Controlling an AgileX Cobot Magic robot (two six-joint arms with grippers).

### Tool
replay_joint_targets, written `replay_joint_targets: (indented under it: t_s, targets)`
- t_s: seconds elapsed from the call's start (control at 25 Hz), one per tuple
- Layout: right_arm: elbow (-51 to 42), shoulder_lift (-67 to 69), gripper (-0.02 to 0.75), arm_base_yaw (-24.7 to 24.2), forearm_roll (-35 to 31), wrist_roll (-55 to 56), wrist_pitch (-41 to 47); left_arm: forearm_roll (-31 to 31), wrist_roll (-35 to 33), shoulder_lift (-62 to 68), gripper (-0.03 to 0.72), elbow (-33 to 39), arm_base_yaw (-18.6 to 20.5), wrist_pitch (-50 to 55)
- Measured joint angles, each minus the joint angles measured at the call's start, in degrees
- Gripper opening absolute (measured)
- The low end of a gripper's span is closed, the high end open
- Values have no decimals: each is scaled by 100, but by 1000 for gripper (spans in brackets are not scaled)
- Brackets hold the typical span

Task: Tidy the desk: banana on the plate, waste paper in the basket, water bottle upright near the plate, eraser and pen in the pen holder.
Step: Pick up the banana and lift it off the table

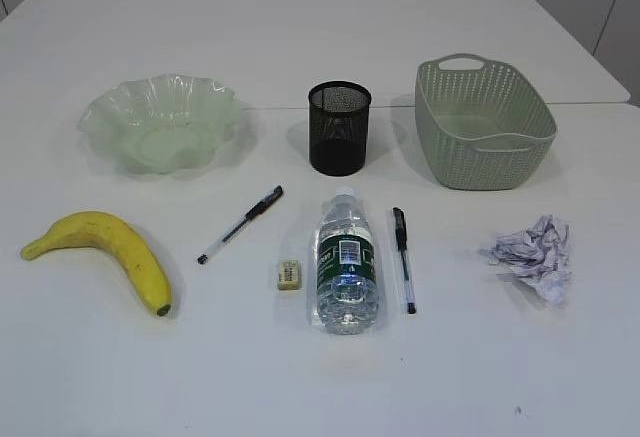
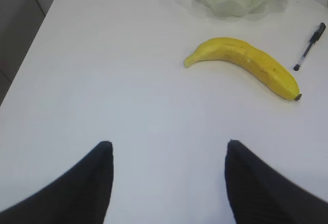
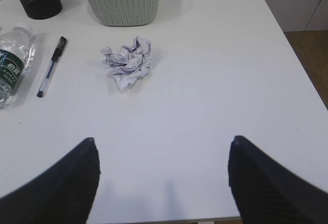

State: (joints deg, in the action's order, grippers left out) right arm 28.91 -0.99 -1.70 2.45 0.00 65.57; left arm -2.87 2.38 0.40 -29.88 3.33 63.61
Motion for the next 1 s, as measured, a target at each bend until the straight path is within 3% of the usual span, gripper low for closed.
replay_joint_targets:
  t_s: [1.0]
  targets:
    - [0,0,586,0,0,0,0,0,0,0,447,0,0,0]
